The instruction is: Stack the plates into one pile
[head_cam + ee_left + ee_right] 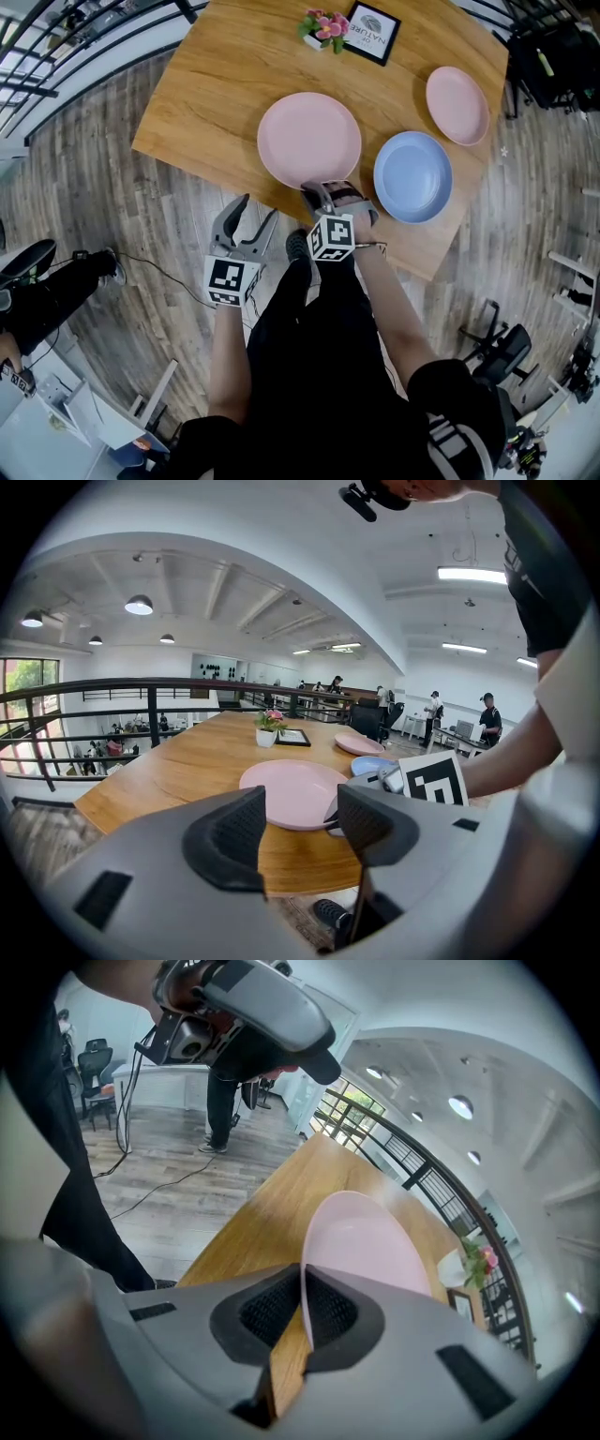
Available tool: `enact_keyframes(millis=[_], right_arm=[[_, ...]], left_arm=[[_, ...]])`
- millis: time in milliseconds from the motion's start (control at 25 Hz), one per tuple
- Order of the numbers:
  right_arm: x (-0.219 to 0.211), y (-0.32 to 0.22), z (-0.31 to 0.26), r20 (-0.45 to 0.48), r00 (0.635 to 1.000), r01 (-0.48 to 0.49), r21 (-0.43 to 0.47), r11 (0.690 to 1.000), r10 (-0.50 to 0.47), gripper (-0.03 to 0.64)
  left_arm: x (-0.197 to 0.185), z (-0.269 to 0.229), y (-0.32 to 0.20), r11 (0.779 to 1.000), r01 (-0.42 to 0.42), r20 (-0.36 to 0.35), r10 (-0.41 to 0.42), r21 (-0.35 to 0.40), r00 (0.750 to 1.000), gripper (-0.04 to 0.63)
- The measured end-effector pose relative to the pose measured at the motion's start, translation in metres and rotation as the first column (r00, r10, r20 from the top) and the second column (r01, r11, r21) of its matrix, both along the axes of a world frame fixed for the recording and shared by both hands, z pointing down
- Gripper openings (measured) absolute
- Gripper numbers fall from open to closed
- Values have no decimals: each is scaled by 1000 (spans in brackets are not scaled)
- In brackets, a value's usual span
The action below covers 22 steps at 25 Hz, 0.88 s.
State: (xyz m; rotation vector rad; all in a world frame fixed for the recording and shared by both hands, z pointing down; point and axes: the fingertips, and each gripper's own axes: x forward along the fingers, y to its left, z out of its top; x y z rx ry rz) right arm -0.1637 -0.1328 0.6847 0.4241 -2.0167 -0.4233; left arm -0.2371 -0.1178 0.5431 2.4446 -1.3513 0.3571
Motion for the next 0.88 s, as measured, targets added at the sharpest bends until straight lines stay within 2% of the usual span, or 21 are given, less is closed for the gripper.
enact_keyframes(millis=[400,880], right_arm=[[11,0,-10,-35,999,-31,65,997,33,23],[52,4,-33,-71,984,-153,146,977,164,25]], left_arm=[[6,-5,0,999,-42,-4,42,26,999,250],[16,-10,9,993,-104,-28,106,56,994,250]])
